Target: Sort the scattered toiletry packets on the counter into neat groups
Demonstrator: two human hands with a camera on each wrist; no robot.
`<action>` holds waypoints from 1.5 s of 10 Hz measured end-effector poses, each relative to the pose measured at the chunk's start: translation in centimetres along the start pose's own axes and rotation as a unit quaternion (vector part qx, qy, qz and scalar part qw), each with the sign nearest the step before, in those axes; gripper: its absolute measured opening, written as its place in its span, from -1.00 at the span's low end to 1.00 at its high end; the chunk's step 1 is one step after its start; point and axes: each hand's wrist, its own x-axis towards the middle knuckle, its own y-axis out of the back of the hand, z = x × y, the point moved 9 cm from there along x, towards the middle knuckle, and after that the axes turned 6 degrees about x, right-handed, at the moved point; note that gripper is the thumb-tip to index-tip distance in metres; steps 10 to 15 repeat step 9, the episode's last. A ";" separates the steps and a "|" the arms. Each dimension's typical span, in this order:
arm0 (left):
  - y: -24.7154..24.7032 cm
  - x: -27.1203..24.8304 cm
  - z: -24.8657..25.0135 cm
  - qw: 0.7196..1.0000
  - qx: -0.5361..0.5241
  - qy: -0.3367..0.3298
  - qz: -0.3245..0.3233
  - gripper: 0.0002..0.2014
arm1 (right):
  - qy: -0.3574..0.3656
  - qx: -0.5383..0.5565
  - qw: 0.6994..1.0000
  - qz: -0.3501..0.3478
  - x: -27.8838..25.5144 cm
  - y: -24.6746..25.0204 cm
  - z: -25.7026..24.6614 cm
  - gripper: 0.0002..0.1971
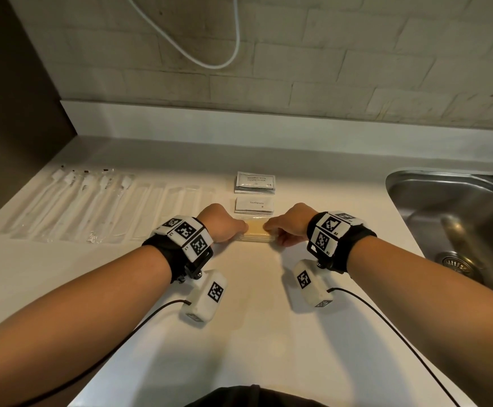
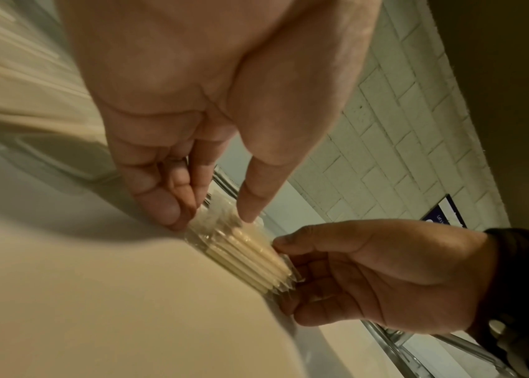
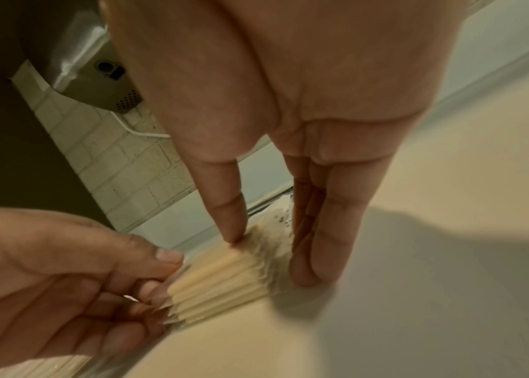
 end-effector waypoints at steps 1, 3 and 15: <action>0.2 0.0 -0.1 1.000 0.015 0.001 0.009 -0.55 | -0.001 0.002 1.000 -0.003 0.0 0.0 0.0 -0.77; 0.4 0.6 -0.6 1.000 0.028 0.000 0.012 -0.61 | -0.012 0.020 1.000 -0.012 0.0 -0.2 0.1 -0.75; 1.0 -1.0 -0.4 0.998 0.028 -0.045 -0.020 -0.68 | 0.008 -0.009 1.000 0.016 -1.1 0.7 0.6 -0.57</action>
